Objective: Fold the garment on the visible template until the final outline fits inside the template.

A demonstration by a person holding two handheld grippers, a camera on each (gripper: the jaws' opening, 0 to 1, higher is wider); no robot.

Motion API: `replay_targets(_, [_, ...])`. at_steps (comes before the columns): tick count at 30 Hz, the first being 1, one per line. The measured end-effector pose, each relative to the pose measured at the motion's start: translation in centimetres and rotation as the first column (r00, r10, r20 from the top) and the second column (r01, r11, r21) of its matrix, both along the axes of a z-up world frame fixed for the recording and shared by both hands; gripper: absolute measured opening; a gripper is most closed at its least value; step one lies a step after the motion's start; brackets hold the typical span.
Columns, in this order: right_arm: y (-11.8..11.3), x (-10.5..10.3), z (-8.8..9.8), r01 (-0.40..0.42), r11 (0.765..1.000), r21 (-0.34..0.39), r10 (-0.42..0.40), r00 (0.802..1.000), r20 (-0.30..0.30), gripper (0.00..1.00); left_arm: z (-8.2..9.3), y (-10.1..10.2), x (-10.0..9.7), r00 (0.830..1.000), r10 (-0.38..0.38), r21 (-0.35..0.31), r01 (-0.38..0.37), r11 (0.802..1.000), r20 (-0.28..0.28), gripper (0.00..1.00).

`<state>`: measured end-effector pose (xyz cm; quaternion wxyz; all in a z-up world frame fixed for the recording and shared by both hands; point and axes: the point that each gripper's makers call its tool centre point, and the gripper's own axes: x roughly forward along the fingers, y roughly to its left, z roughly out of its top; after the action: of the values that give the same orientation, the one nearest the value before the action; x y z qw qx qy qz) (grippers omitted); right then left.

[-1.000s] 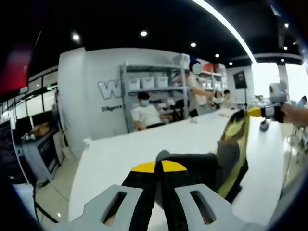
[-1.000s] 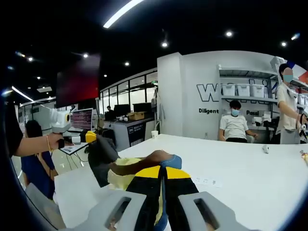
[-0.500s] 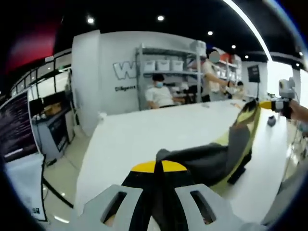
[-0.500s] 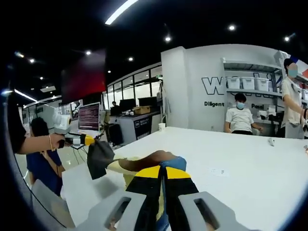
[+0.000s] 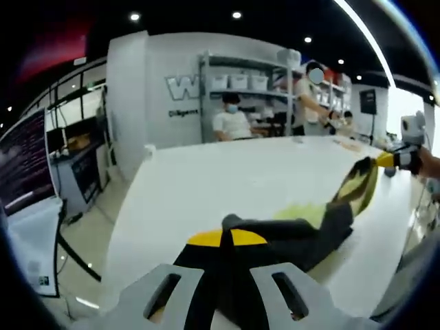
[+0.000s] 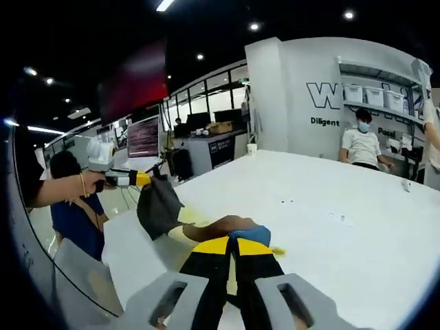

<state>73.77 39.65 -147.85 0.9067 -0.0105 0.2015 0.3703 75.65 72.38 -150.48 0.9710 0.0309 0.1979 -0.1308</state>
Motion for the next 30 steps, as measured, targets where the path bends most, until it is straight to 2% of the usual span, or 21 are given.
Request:
replay_targets(7, [0.4,-0.5,-1.2,-0.001,1.000,0.029,0.002,0.999,-0.053,0.00,-1.1,0.1,-0.4,0.999,0.024,0.003,-0.024,1.000,-0.026,0.01])
replay_targets(8, [0.7,-0.8,-1.8,-0.003,1.000,0.027,0.005,0.998,-0.063,0.00,-1.8,0.3,-0.7,0.998,0.038,0.003,-0.038,0.999,-0.045,0.01])
replay_targets(11, [1.3,-1.3,-2.6,-0.020,1.000,0.023,0.022,0.996,-0.086,0.00,-2.6,0.5,-1.1,0.996,0.057,-0.010,-0.057,0.998,-0.066,0.01])
replay_targets(15, [2.3,-2.2,-3.7,-0.057,0.998,0.027,0.060,0.991,-0.117,0.00,-3.7,0.7,-1.7,0.993,0.077,-0.033,-0.080,0.996,-0.091,0.01])
replay_targets(18, [3.2,-2.9,-4.3,-0.108,0.994,0.009,0.108,0.988,-0.110,0.00,-4.4,1.1,-2.1,0.990,0.092,-0.037,-0.096,0.995,-0.111,0.01])
replay_targets(21, [3.3,-2.9,-4.4,-0.108,0.994,0.004,0.107,0.988,-0.109,0.00,-4.5,1.2,-2.1,0.989,0.093,-0.038,-0.098,0.995,-0.113,0.01])
replay_targets(22, [3.5,-3.3,-5.0,-0.129,0.991,-0.037,0.125,0.987,-0.102,0.01,-4.9,1.4,-2.4,0.987,0.092,-0.038,-0.098,0.994,-0.129,0.01])
replay_targets(23, [3.5,-3.2,-4.9,-0.126,0.991,-0.035,0.122,0.988,-0.099,0.04,-4.9,1.4,-2.5,0.987,0.092,-0.036,-0.098,0.995,-0.131,0.00])
replay_targets(25, [3.3,-3.3,-5.2,-0.125,0.992,-0.036,0.120,0.987,-0.110,0.10,-4.5,1.3,-2.7,0.988,0.093,-0.035,-0.097,0.995,-0.120,0.00])
replay_targets(30, [2.5,-3.5,-5.9,-0.114,0.992,-0.058,0.106,0.987,-0.121,0.12,-4.1,0.6,-2.8,0.994,0.051,-0.028,-0.054,0.998,-0.098,0.05])
